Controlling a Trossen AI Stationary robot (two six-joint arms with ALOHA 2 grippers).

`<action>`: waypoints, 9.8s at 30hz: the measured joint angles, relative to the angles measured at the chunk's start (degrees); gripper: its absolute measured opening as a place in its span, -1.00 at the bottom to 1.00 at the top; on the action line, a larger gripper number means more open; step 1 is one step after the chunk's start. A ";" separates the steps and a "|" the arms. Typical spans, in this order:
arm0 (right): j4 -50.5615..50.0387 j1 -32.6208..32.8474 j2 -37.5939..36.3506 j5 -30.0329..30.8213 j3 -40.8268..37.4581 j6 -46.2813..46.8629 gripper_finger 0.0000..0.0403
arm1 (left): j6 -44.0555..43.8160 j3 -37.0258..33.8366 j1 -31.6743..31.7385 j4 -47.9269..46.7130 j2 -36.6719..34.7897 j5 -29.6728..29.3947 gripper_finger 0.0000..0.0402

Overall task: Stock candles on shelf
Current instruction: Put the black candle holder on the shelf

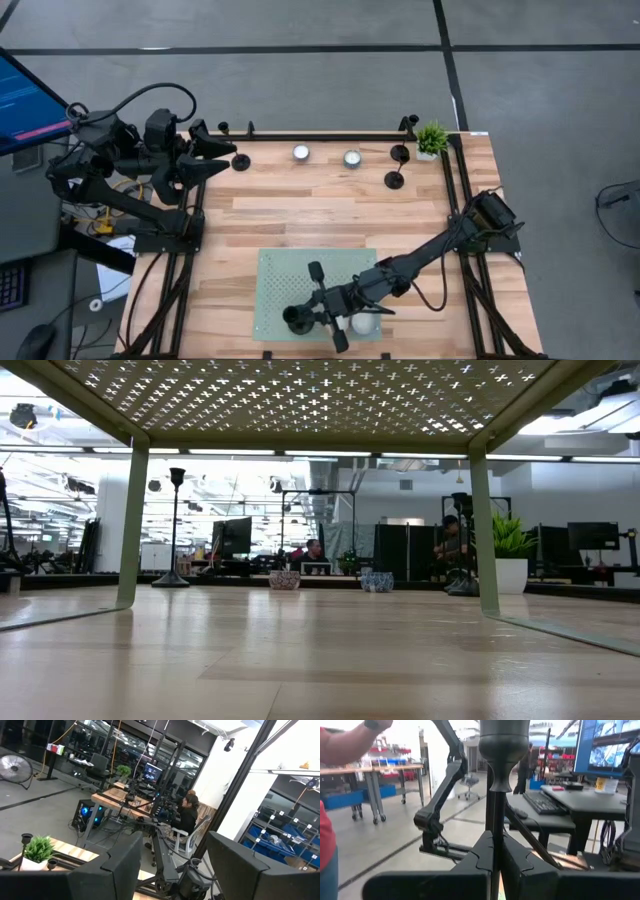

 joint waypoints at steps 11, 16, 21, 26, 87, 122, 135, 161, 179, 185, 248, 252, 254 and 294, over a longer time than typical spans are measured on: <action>0.94 -0.24 1.09 -1.26 -0.04 1.67 -0.99 | 0.14 0.00 0.00 0.40 0.00 0.00 0.11; 0.06 -0.58 1.09 -1.24 -0.04 2.39 -0.93 | 0.14 0.00 0.00 0.41 0.00 0.00 0.11; -1.53 -0.63 1.07 -1.17 -0.04 3.66 -0.80 | 0.14 0.00 0.00 0.43 0.00 0.00 0.11; -2.12 -0.61 1.07 -1.17 -0.04 3.64 -0.76 | 0.14 0.00 0.00 0.81 0.00 0.01 0.11; -66.63 9.31 -44.83 33.91 0.00 19.57 0.14 | -14.05 -28.77 24.85 -31.93 -5.21 -36.98 0.47; -72.36 9.64 -44.83 33.36 0.00 21.62 0.13 | -2.37 -59.04 36.48 4.44 -6.99 -26.42 0.47; -75.55 9.49 -44.85 33.48 0.00 21.64 0.13 | 1.72 -62.04 36.48 6.50 -11.98 -24.91 0.47; -82.25 3.48 -47.30 36.42 0.00 26.15 0.13 | 7.67 -68.79 36.48 17.44 -14.73 -28.13 0.37; -82.51 0.09 -49.07 36.23 -0.01 25.51 0.13 | 9.90 -69.05 37.56 28.94 -9.06 -37.77 0.38; -82.66 0.09 -49.07 36.21 -0.01 24.62 0.13 | 8.69 -69.03 39.72 34.78 0.53 -37.79 0.36; -79.71 3.32 -47.84 34.87 0.00 27.20 0.13 | 5.30 -51.30 23.50 4.72 -11.24 -30.91 -0.70; -83.11 4.34 -47.81 34.85 -0.04 27.22 0.13 | 3.45 -54.31 23.91 4.80 -13.35 -32.19 -0.40; -85.68 4.44 -47.85 34.89 -0.02 27.28 0.13 | 2.59 -56.29 23.89 4.69 -14.22 -34.40 -0.25; -91.90 1.99 -80.13 54.30 0.00 17.50 0.13 | 11.23 -74.17 52.96 41.91 -9.45 -18.82 0.33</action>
